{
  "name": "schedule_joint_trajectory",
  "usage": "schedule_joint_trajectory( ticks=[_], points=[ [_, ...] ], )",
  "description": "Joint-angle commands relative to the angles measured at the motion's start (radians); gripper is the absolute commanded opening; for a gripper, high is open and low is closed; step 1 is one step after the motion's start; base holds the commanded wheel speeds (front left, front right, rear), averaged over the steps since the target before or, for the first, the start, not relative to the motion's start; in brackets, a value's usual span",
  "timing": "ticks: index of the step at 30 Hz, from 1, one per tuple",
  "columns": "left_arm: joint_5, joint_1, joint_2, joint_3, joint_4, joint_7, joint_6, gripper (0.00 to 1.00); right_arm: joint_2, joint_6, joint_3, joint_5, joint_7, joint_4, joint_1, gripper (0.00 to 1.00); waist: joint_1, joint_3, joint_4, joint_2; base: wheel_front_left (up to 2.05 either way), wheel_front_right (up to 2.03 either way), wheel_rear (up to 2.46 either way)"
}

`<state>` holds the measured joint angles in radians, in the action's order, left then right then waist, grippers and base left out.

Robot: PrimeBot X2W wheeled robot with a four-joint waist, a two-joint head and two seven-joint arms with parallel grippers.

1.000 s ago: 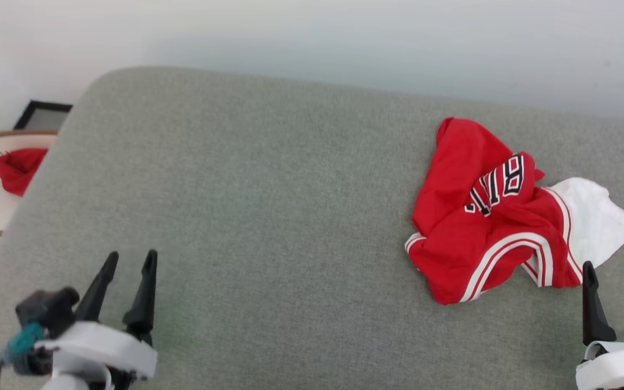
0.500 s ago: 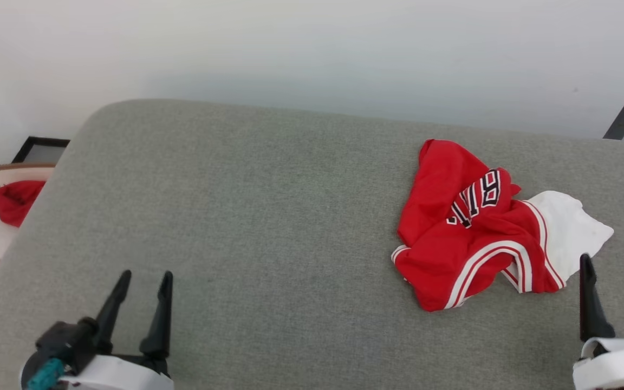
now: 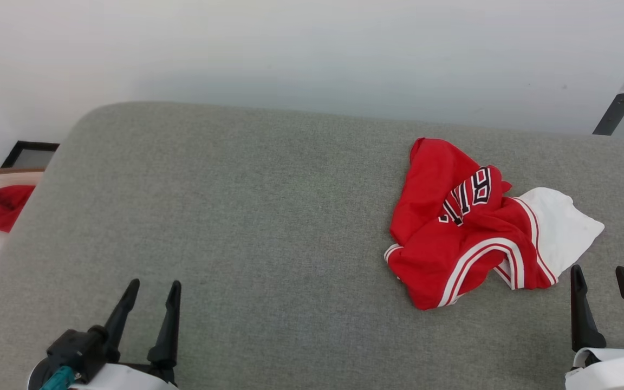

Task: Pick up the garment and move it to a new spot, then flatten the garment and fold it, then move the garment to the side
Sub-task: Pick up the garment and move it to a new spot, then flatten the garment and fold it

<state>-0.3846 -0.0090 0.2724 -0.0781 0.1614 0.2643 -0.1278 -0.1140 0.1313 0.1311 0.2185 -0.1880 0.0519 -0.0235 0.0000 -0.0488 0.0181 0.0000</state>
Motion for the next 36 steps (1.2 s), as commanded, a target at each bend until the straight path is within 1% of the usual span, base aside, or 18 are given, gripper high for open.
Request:
schedule_joint_trajectory(
  ticks=[1, 7, 12, 13, 15, 16, 18, 19, 20, 21, 22, 24, 26, 28, 30, 31, 33, 36],
  points=[
    [0.005, 0.008, -0.002, 0.000, -0.002, -0.001, -0.003, 1.00, -0.001, -0.001, -0.001, -0.005, -0.005, 0.001, 0.013, 1.00, 0.0000, -0.001, 0.000, 0.0000, 0.00, 0.00, 0.00],
    [0.002, 0.006, -0.023, -0.008, 0.008, -0.001, -0.004, 1.00, -0.015, -0.001, -0.058, -0.009, 0.006, 0.019, 0.032, 1.00, 0.0000, -0.008, -0.002, 0.0000, 0.00, 0.00, 0.00],
    [-0.022, -0.012, -0.034, -0.025, 0.023, -0.001, -0.003, 1.00, -0.024, -0.001, -0.079, -0.001, 0.007, 0.030, 0.047, 1.00, 0.0000, -0.018, -0.005, 0.0000, 0.00, 0.00, 0.00],
    [-0.031, -0.027, -0.031, -0.040, 0.025, -0.001, -0.003, 1.00, -0.026, -0.001, -0.082, 0.001, 0.004, 0.031, 0.054, 1.00, 0.0000, -0.024, -0.004, 0.0000, 0.00, 0.00, 0.00],
    [-0.050, -0.081, 0.003, -0.099, 0.029, -0.014, -0.004, 1.00, -0.023, -0.001, -0.081, 0.002, -0.003, 0.030, 0.057, 1.00, 0.0000, -0.035, -0.002, 0.0000, 0.00, 0.00, 0.00],
    [-0.075, -0.118, 0.019, -0.134, 0.033, -0.038, -0.003, 1.00, -0.022, -0.001, -0.079, 0.005, -0.007, 0.030, 0.058, 1.00, 0.0000, -0.043, 0.000, 0.0000, 0.00, 0.00, 0.00],
    [-0.136, -0.215, 0.058, -0.208, 0.031, -0.104, -0.004, 1.00, -0.017, -0.001, -0.073, 0.011, -0.014, 0.029, 0.067, 1.00, 0.0000, -0.064, 0.008, 0.0000, 0.00, 0.00, 0.00],
    [-0.187, -0.268, 0.074, -0.239, 0.036, -0.147, -0.003, 1.00, -0.014, -0.001, -0.069, 0.012, -0.017, 0.029, 0.074, 1.00, 0.0000, -0.075, 0.014, 0.0000, 0.00, 0.00, 0.00],
    [-0.244, -0.319, 0.094, -0.283, 0.052, -0.212, -0.003, 1.00, -0.011, -0.001, -0.069, 0.012, -0.021, 0.031, 0.083, 1.00, 0.0000, -0.087, 0.024, 0.0000, 0.00, 0.00, 0.00],
    [-0.272, -0.377, 0.130, -0.344, 0.058, -0.281, -0.004, 1.00, -0.008, -0.001, -0.071, 0.011, -0.025, 0.033, 0.090, 1.00, 0.0000, -0.100, 0.036, 0.0000, 0.00, 0.00, 0.00],
    [-0.323, -0.442, 0.150, -0.396, 0.064, -0.343, -0.003, 1.00, -0.004, -0.001, -0.070, 0.012, -0.029, 0.036, 0.096, 1.00, 0.0000, -0.112, 0.046, 0.0000, 0.00, 0.00, 0.00],
    [-0.449, -0.545, 0.175, -0.498, 0.079, -0.503, -0.003, 1.00, 0.003, -0.001, -0.069, 0.011, -0.037, 0.042, 0.111, 1.00, 0.0000, -0.142, 0.069, 0.0000, 0.00, 0.00, 0.00],
    [-0.572, -0.653, 0.206, -0.568, 0.102, -0.656, -0.002, 1.00, 0.009, -0.001, -0.065, 0.011, -0.046, 0.047, 0.130, 1.00, 0.0000, -0.178, 0.091, 0.0000, 0.00, 0.00, 0.00],
    [-0.700, -0.727, 0.205, -0.620, 0.134, -0.809, -0.002, 1.00, 0.019, -0.001, -0.065, 0.012, -0.056, 0.056, 0.151, 1.00, 0.0000, -0.211, 0.116, 0.0000, 0.00, 0.00, 0.00],
    [-0.766, -0.806, 0.211, -0.661, 0.173, -0.937, -0.002, 1.00, 0.025, -0.001, -0.067, 0.015, -0.063, 0.068, 0.165, 1.00, 0.0000, -0.242, 0.143, 0.0000, 0.00, 0.00, 0.00],
    [-0.789, -0.841, 0.214, -0.676, 0.194, -0.982, -0.002, 1.00, 0.030, -0.001, -0.072, 0.018, -0.068, 0.072, 0.175, 1.00, 0.0000, -0.258, 0.159, 0.0000, 0.00, 0.00, 0.00],
    [-0.817, -0.892, 0.200, -0.700, 0.236, -1.034, -0.002, 1.00, 0.040, -0.001, -0.081, 0.021, -0.071, 0.084, 0.194, 1.00, 0.0000, -0.285, 0.187, 0.0000, 0.00, 0.00, 0.00],
    [-0.854, -0.943, 0.173, -0.720, 0.293, -1.067, -0.002, 1.00, 0.050, -0.001, -0.090, 0.030, -0.076, 0.103, 0.216, 1.00, 0.0000, -0.316, 0.230, 0.0000, 0.00, 0.00, 0.00]
  ],
)
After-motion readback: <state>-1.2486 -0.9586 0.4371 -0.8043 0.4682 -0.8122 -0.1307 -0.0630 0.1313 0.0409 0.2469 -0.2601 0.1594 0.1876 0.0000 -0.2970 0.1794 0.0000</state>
